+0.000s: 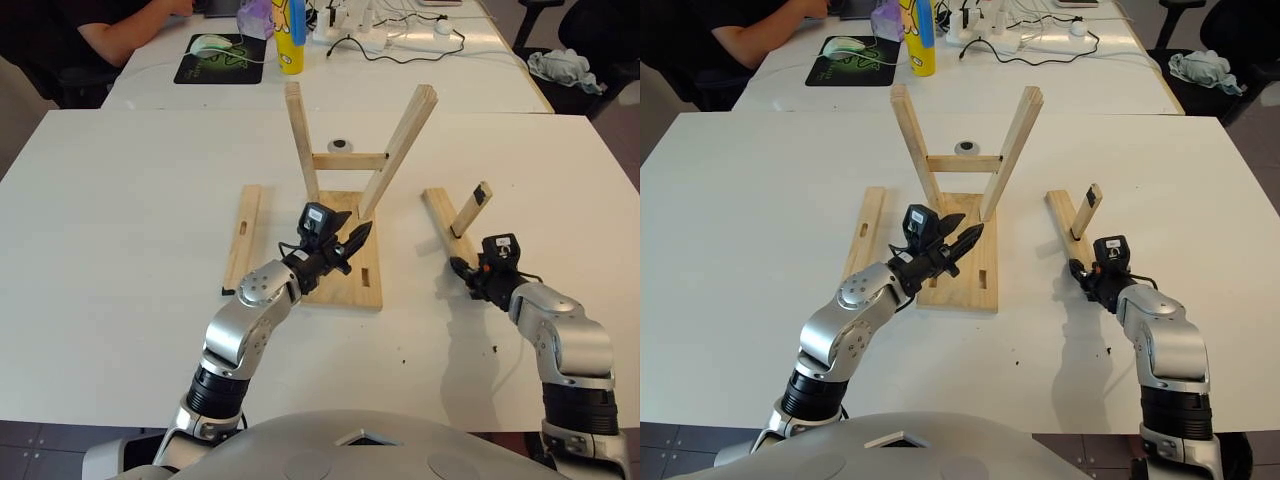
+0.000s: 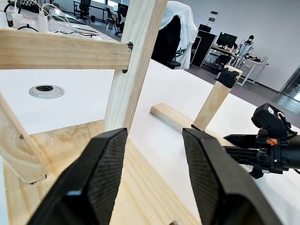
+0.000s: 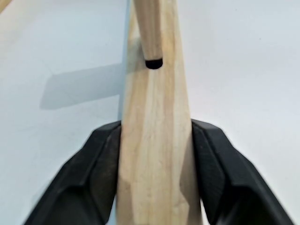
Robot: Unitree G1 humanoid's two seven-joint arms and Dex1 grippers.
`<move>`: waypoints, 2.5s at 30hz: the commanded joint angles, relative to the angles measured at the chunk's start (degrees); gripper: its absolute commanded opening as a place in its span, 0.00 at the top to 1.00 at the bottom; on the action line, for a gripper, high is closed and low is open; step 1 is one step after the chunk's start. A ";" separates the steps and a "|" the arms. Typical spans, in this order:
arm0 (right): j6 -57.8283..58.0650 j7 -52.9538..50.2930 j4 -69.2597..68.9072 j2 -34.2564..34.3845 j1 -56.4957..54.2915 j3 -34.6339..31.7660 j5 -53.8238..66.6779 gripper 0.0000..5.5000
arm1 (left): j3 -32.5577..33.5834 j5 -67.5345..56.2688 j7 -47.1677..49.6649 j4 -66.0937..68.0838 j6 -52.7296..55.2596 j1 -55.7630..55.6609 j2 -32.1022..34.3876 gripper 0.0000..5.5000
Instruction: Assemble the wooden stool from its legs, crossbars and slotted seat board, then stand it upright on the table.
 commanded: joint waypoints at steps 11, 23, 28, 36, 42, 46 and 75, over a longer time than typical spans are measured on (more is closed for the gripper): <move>-7.00 -0.57 0.75 3.44 -3.86 -0.03 0.26 0.40 | 0.94 0.17 -2.05 1.92 0.31 -2.61 1.00 0.60; -11.50 -3.45 -12.32 2.03 -26.45 -9.43 10.49 0.40 | 1.52 0.79 -1.74 3.13 -1.18 -2.54 0.71 0.60; -16.41 -6.08 -2.04 2.78 -34.81 -4.84 5.21 0.47 | 1.19 1.15 -1.83 4.72 -2.10 -3.72 0.09 0.60; -16.66 -6.74 6.22 2.85 -28.61 -3.14 1.47 0.71 | 1.54 0.91 -3.47 5.15 -2.02 -4.84 1.23 0.60; -15.24 -6.20 5.98 3.60 -26.98 -2.53 2.53 0.88 | 1.29 0.98 -3.20 4.91 -1.94 -4.32 0.69 0.60; -15.81 -6.02 5.18 4.30 -29.15 -2.49 3.08 0.98 | 1.23 0.96 -3.09 4.85 -1.82 -4.31 0.48 0.60; -4.29 -6.72 7.86 5.50 -19.70 -0.12 1.09 1.00 | 0.90 1.17 -2.73 4.88 -1.86 -4.40 0.01 0.60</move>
